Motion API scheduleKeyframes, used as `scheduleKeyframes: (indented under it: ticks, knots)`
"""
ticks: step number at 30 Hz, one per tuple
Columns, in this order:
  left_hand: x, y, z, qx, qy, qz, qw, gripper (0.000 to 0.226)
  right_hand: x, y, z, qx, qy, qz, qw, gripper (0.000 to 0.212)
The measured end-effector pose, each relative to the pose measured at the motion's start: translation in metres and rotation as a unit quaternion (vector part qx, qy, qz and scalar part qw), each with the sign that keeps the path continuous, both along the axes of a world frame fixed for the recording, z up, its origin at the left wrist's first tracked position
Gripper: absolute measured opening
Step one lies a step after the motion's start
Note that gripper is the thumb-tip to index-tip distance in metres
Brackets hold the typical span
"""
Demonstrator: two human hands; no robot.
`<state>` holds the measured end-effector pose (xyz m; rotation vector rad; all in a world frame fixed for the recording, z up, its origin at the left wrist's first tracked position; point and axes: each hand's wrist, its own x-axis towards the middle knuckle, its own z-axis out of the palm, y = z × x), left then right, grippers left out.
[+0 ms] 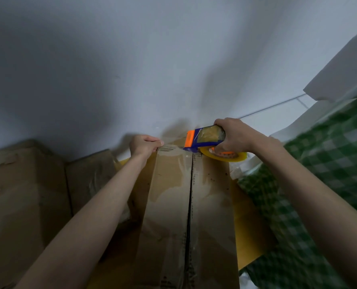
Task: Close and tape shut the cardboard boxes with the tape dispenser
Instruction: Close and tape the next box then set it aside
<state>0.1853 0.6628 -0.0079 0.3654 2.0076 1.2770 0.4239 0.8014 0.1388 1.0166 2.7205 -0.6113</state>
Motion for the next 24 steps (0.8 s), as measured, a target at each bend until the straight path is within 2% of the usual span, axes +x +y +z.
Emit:
scheduleKeyframes:
  ticks: [3,6,8,12,15,16,18,21,24]
  knots:
    - [0.001,-0.001,-0.001,-0.01,0.034,-0.014,0.999,0.02,0.014,0.001,-0.006,0.01,0.028,-0.026,0.999,0.076]
    - [0.003,-0.001,-0.004,-0.015,0.069,-0.009,0.997,0.023,0.038,-0.006,-0.02,-0.017,0.137,-0.119,0.983,0.078]
    - [0.007,-0.001,-0.002,-0.021,0.092,-0.007,0.996,0.019,0.05,-0.015,-0.031,-0.054,0.212,-0.189,0.957,0.071]
    - [0.017,0.0,0.007,-0.039,0.143,-0.008,0.989,0.021,0.058,-0.021,-0.056,-0.133,0.299,-0.265,0.907,0.054]
    - [0.012,-0.001,0.005,-0.063,0.146,0.011,0.987,0.056,0.06,-0.021,-0.072,-0.196,0.338,-0.292,0.873,0.05]
    - [0.013,-0.002,0.008,-0.077,0.163,0.008,0.984,0.061,0.06,-0.022,-0.077,-0.215,0.348,-0.293,0.864,0.049]
    - [0.027,-0.007,0.023,-0.094,0.249,-0.026,0.964,0.05,0.06,-0.023,-0.084,-0.249,0.358,-0.293,0.851,0.052]
    - [0.049,-0.008,0.032,-0.075,0.397,-0.095,0.91,0.023,0.061,-0.02,-0.089,-0.28,0.36,-0.292,0.84,0.064]
    - [0.069,-0.01,0.025,-0.113,0.433,-0.177,0.877,0.025,0.065,-0.02,-0.09,-0.286,0.363,-0.278,0.842,0.063]
